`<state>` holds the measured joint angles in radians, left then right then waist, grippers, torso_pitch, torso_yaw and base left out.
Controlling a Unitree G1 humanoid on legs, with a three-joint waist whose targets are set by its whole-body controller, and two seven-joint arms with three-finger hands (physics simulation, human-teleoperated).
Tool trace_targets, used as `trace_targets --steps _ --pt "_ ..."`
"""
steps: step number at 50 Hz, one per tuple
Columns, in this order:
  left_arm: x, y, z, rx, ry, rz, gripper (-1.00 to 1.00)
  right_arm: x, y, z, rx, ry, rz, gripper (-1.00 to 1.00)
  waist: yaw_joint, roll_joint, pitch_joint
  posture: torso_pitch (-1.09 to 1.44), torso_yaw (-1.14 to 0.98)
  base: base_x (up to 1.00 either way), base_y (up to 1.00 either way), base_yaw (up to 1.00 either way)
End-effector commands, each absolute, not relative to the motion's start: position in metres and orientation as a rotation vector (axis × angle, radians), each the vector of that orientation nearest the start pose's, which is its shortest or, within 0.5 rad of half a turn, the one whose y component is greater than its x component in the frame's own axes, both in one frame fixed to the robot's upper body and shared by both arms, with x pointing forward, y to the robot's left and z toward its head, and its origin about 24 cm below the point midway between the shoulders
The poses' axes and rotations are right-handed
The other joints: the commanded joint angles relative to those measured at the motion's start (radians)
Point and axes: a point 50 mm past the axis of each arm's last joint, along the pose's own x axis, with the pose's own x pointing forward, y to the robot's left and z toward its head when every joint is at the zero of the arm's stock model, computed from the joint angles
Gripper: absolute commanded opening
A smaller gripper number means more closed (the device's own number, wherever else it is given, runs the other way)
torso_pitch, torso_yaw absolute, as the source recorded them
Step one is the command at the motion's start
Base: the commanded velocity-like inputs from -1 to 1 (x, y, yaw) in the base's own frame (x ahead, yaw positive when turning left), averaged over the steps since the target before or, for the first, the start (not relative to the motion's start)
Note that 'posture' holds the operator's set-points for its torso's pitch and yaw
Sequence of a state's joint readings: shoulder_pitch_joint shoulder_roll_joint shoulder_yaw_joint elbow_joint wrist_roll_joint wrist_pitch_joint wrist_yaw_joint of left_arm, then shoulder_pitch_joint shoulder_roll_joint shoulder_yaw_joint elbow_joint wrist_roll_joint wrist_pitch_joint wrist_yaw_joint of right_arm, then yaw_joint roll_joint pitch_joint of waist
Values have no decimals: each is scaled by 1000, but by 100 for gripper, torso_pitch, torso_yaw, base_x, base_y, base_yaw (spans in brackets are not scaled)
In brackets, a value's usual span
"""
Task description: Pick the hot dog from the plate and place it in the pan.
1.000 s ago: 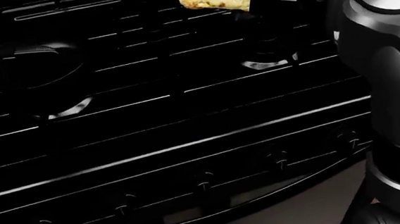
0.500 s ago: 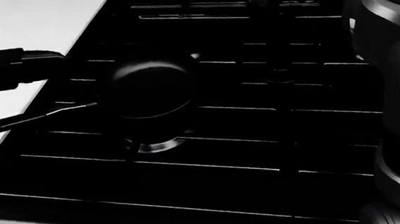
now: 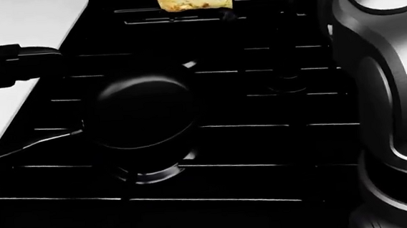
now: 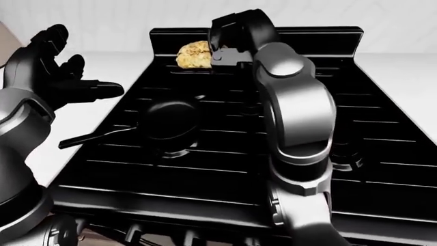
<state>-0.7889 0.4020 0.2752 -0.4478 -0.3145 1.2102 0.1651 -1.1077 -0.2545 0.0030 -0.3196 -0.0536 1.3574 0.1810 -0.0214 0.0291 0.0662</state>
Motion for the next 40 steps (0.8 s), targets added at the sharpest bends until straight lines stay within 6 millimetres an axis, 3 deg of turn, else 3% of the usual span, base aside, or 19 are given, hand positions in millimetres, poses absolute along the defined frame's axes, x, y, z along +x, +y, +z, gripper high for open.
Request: trace_targets --steps 1,12,23,27,40 --pt "291 204 288 68 -160 150 100 305 -114 333 -287 -152 156 -100 1 0 -30 0 0 0 0 0" --pt "289 208 295 66 -169 157 100 298 -97 325 -359 -132 220 -100 -4 3 -23 0 0 0 0 0" --pt "283 216 306 61 -187 163 100 306 -84 311 -400 -109 250 -100 -8 13 -21 0 0 0 0 0" --pt "283 216 305 62 -184 163 100 310 -77 299 -421 -102 261 -100 -8 16 -22 0 0 0 0 0" --pt "283 215 302 62 -181 161 100 323 -56 289 -457 -98 295 -100 -5 23 -33 0 0 0 0 0"
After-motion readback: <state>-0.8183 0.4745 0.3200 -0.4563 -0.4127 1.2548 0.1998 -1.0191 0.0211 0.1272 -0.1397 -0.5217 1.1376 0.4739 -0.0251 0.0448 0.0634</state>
